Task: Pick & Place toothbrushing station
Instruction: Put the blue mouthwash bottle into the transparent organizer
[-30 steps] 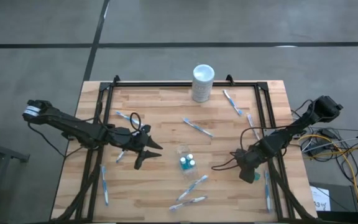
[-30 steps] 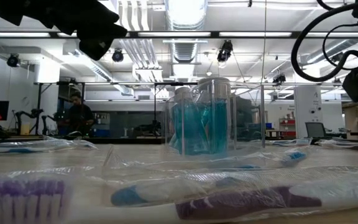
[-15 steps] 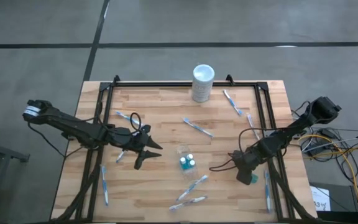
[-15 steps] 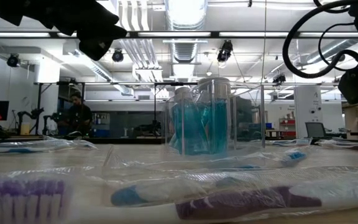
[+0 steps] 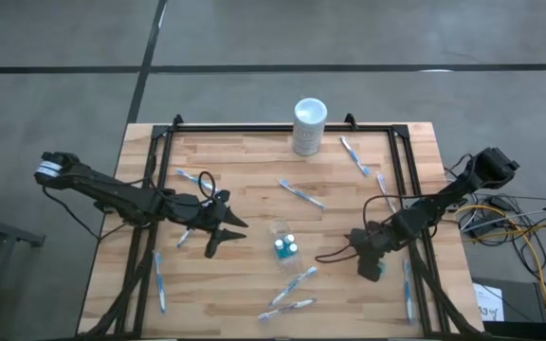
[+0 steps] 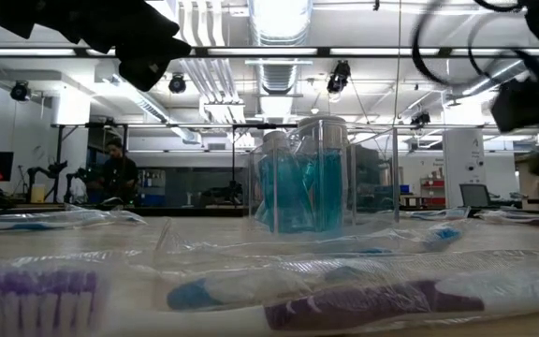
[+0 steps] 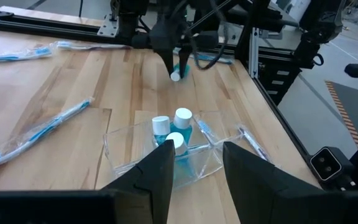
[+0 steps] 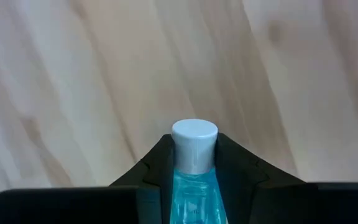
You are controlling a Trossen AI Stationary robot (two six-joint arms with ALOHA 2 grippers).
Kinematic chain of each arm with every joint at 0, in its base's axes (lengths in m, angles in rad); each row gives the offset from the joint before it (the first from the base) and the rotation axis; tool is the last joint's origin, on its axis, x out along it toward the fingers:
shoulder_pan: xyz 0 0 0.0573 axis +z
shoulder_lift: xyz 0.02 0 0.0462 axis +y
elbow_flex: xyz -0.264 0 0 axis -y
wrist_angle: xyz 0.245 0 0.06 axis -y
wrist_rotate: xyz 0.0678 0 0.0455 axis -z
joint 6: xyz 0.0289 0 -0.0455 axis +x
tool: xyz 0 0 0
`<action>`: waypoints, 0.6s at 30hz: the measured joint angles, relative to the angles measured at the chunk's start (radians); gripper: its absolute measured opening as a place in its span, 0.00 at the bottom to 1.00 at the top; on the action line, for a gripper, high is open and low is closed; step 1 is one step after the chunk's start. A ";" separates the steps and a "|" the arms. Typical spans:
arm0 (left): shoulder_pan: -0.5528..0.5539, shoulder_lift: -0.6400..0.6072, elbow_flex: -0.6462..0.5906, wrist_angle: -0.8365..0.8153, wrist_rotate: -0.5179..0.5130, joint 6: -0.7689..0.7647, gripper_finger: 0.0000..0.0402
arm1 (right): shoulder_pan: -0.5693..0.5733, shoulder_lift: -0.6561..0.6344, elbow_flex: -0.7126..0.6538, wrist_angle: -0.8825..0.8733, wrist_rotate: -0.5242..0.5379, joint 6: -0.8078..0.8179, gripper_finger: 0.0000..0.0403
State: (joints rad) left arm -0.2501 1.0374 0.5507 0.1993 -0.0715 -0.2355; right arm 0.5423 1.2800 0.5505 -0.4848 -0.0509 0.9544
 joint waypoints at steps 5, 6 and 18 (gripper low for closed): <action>0.000 0.000 0.000 0.000 0.000 0.000 0.35 | 0.001 0.000 0.072 0.005 0.139 -0.119 0.20; 0.000 0.000 0.000 0.000 0.000 0.000 0.35 | 0.001 -0.002 0.088 0.008 0.166 -0.140 0.20; 0.000 0.000 0.000 0.000 0.000 0.000 0.35 | -0.071 -0.016 0.296 0.014 0.392 -0.409 0.20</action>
State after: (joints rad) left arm -0.2501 1.0374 0.5507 0.1997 -0.0719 -0.2355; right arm 0.4710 1.2640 0.8469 -0.4705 0.3411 0.5450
